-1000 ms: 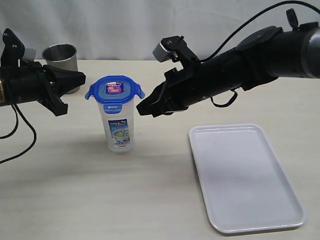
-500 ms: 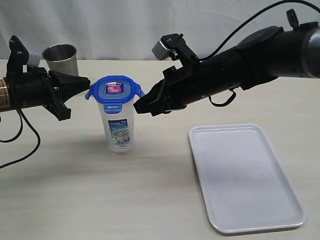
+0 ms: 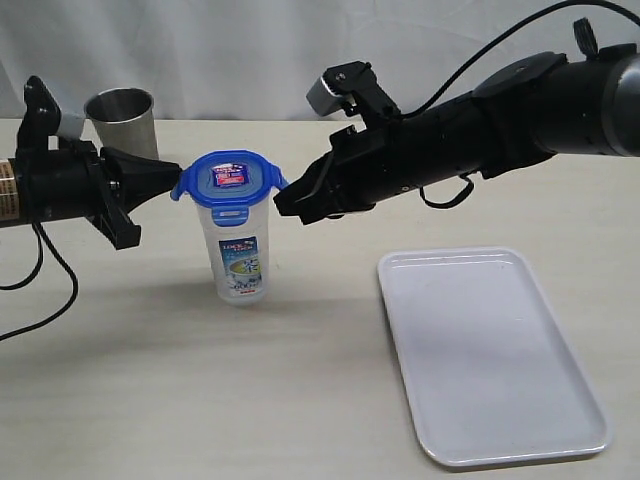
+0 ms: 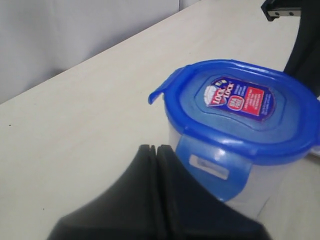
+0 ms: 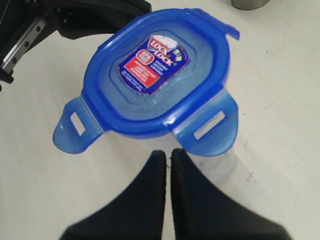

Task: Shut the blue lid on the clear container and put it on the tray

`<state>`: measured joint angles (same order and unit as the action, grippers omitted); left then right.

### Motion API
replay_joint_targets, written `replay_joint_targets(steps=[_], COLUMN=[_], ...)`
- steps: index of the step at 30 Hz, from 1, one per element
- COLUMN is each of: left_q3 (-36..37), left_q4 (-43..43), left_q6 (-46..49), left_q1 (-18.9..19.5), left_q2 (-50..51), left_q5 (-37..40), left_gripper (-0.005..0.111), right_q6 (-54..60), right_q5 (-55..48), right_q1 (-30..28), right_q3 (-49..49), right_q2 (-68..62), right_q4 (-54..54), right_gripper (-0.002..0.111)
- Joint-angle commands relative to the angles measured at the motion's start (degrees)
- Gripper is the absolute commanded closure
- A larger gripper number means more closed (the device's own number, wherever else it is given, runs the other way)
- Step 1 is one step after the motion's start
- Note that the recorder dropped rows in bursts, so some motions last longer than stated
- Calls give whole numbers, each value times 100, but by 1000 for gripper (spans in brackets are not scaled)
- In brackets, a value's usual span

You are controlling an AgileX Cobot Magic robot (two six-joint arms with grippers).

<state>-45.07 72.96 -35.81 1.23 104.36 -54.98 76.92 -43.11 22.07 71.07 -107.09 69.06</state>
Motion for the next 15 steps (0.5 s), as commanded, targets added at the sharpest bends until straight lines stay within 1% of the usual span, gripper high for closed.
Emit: replay_joint_targets(steps=[1, 15], left_q3=[-40, -40], left_q4=[39, 281], left_q6=[-61, -169], left_q1=[-7, 3], left_q2=[10, 10], left_q5=[-69, -113], left_gripper=[107, 107], right_q6=[43, 54], right_q5=[122, 123], right_q1=[4, 4], right_q3=[16, 16], right_q2=[-4, -4], right_q4=[72, 72], right_gripper=[104, 104])
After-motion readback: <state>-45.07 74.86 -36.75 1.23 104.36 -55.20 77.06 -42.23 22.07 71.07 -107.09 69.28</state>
